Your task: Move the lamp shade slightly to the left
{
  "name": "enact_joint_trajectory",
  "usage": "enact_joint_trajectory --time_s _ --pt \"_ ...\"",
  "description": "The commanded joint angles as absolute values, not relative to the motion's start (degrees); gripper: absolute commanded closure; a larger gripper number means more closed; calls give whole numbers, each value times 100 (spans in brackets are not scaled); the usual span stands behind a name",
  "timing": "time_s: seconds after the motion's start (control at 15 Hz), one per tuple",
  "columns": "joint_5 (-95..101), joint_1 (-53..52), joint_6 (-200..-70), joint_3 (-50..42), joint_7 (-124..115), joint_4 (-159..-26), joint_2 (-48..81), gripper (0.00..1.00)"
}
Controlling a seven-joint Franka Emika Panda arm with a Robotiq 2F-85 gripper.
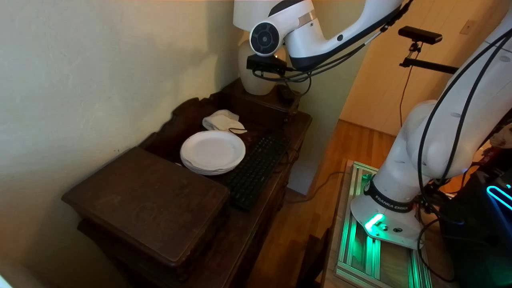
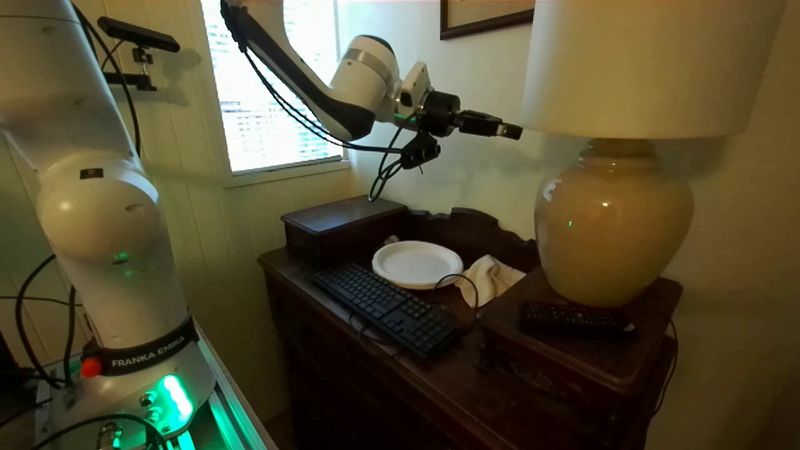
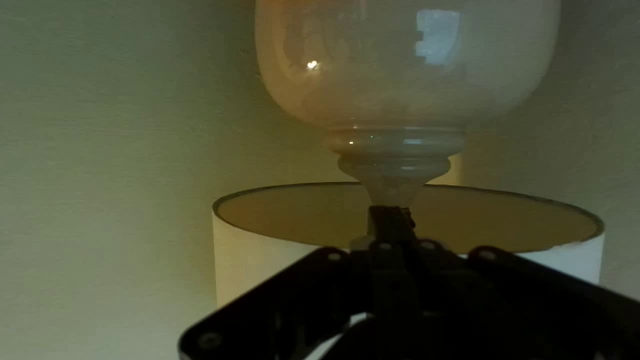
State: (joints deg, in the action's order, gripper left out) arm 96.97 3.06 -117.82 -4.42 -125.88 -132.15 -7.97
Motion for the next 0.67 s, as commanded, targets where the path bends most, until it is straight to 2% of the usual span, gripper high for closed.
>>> enact_joint_trajectory --time_s 0.0,0.6 --pt "9757 311 -11718 -458 -12505 -13237 -889 100" --pt "9451 305 -11842 -486 -12162 -13249 -797 100"
